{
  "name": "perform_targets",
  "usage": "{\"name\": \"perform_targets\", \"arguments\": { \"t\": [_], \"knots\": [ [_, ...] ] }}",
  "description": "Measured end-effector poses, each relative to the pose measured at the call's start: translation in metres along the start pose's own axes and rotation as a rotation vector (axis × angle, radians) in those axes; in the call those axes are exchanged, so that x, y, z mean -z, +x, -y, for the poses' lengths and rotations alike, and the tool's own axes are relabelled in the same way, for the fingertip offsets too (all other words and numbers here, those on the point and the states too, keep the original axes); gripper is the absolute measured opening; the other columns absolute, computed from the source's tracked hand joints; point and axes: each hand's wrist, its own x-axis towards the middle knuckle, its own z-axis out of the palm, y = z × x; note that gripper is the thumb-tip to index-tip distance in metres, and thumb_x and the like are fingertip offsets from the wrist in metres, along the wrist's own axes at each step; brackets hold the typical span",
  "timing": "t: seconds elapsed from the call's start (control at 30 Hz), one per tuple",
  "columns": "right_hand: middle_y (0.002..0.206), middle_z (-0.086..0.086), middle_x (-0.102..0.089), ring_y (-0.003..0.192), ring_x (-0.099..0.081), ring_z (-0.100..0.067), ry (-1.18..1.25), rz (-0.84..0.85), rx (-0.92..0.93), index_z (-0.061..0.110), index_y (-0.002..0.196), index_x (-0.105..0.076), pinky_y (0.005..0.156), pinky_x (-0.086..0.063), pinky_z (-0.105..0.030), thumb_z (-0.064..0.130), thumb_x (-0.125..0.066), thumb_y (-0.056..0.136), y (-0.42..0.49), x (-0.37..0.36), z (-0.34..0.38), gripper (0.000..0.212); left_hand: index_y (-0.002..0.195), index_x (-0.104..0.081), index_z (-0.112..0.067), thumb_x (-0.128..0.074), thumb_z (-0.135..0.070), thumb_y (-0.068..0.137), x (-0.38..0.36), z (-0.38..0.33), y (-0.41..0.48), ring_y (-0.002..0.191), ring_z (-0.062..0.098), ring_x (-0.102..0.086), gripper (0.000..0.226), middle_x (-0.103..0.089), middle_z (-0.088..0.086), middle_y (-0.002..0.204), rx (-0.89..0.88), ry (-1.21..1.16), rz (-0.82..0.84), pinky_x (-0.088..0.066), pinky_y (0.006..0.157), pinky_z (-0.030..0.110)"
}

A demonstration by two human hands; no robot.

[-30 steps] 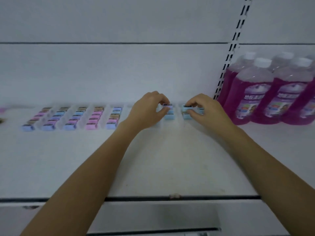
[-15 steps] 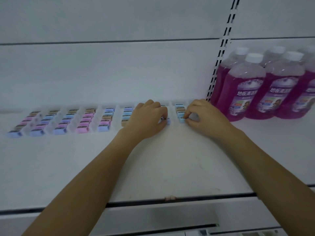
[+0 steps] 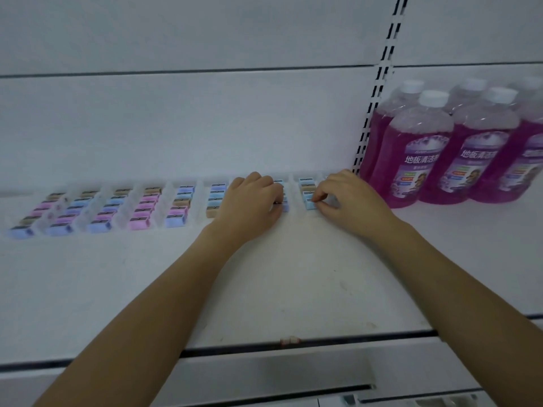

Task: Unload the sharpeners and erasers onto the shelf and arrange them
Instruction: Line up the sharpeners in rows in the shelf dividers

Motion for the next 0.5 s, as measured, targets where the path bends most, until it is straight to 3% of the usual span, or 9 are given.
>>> {"name": "perform_targets", "arguments": {
  "t": [0.4, 0.5],
  "knots": [
    [0.094, -0.001, -0.062, 0.097, -0.049, -0.023, -0.036, 0.039, -0.030, 0.012, 0.094, -0.067, 0.082, -0.041, -0.038, 0.015, -0.058, 0.085, 0.0003, 0.0007, 0.0017, 0.013, 0.102, -0.061, -0.016, -0.047, -0.030, 0.093, -0.0034, 0.0045, -0.0022, 0.104, 0.020, -0.047, 0.022, -0.060, 0.000, 0.106, -0.014, -0.004, -0.023, -0.031, 0.085, 0.028],
    [0.099, -0.005, -0.061, 0.097, -0.050, -0.023, -0.002, -0.039, -0.054, 0.010, 0.099, -0.065, 0.081, -0.042, -0.038, 0.013, -0.056, 0.086, -0.0007, 0.0028, 0.0042, 0.016, 0.099, -0.063, -0.014, -0.049, -0.031, 0.091, -0.0018, 0.0052, -0.0025, 0.101, 0.022, -0.051, 0.023, -0.061, 0.002, 0.102, -0.013, -0.029, -0.068, -0.032, 0.084, 0.030]
  ]
}}
